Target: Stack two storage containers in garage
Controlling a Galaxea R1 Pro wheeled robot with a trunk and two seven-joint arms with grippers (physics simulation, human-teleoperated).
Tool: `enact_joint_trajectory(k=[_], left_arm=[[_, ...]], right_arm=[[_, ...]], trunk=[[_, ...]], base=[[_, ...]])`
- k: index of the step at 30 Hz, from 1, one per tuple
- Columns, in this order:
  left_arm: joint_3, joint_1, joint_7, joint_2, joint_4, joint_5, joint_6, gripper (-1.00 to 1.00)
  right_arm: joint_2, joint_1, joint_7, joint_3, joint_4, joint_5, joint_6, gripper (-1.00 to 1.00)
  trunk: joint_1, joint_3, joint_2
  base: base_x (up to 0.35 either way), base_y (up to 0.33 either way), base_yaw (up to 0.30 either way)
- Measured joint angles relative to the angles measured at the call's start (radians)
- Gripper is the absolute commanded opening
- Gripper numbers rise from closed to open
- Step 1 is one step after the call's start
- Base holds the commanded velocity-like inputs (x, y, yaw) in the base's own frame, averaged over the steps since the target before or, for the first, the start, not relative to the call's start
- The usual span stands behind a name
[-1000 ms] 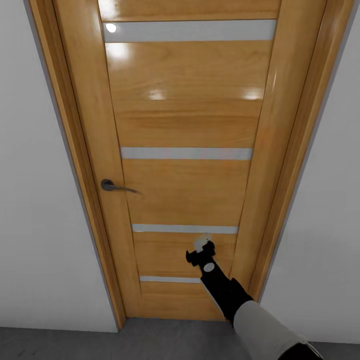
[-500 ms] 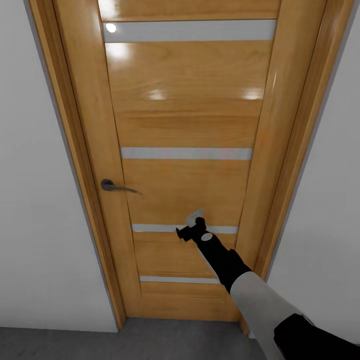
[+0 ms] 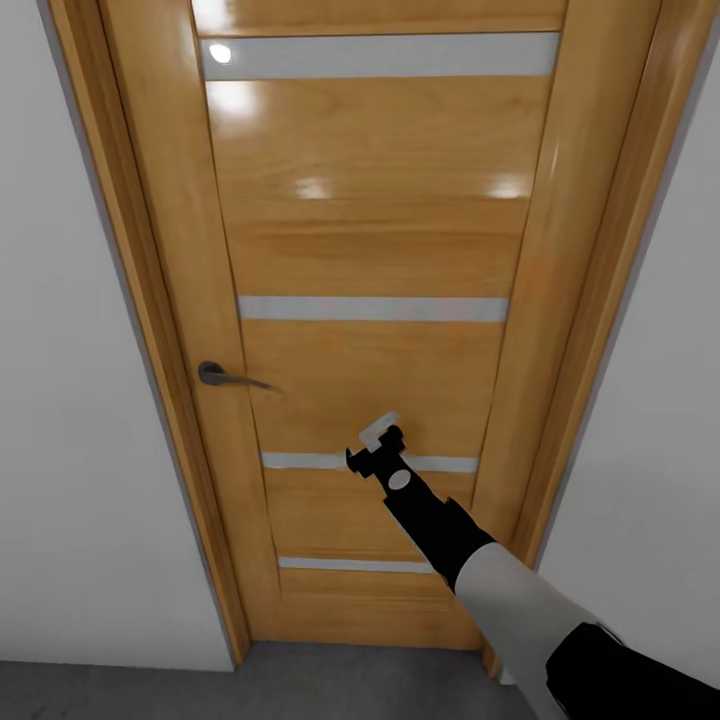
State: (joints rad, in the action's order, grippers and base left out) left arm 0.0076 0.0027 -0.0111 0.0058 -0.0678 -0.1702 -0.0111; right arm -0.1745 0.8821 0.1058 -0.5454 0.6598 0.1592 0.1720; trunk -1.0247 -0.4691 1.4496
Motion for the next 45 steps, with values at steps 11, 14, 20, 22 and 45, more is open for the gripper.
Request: enact_joint_trajectory(k=[11, 14, 20, 22, 45], left_arm=[[0.000, 0.000, 0.000, 0.000, 0.000, 0.000, 0.000, 1.00], [0.000, 0.000, 0.000, 0.000, 0.000, 0.000, 0.000, 1.00], [0.000, 0.000, 0.000, 0.000, 0.000, 0.000, 0.000, 1.00], [0.000, 0.000, 0.000, 0.000, 0.000, 0.000, 0.000, 1.00], [0.000, 0.000, 0.000, 0.000, 0.000, 0.000, 0.000, 1.00]], right_arm=[[0.000, 0.000, 0.000, -0.008, -0.001, 0.002, -0.014, 1.00], [0.000, -0.001, 0.013, -0.009, -0.002, -0.005, -0.016, 1.00], [0.000, -0.001, 0.052, -0.008, -0.005, -0.001, -0.052, 1.00], [0.000, -0.001, 0.055, -0.009, -0.009, 0.000, -0.053, 1.00], [0.000, 0.154, 0.277, -0.007, -0.231, 0.049, -0.019, 1.00]], trunk=[[0.000, 0.000, 0.000], [0.000, 0.000, 0.000], [0.000, 0.000, 0.000], [0.000, 0.000, 0.000], [0.000, 0.000, 0.000]], base=[[0.258, 0.000, 0.000], [0.286, 0.000, 0.000], [0.281, 0.000, 0.000], [0.274, 0.000, 0.000], [0.217, 0.000, 0.000]])
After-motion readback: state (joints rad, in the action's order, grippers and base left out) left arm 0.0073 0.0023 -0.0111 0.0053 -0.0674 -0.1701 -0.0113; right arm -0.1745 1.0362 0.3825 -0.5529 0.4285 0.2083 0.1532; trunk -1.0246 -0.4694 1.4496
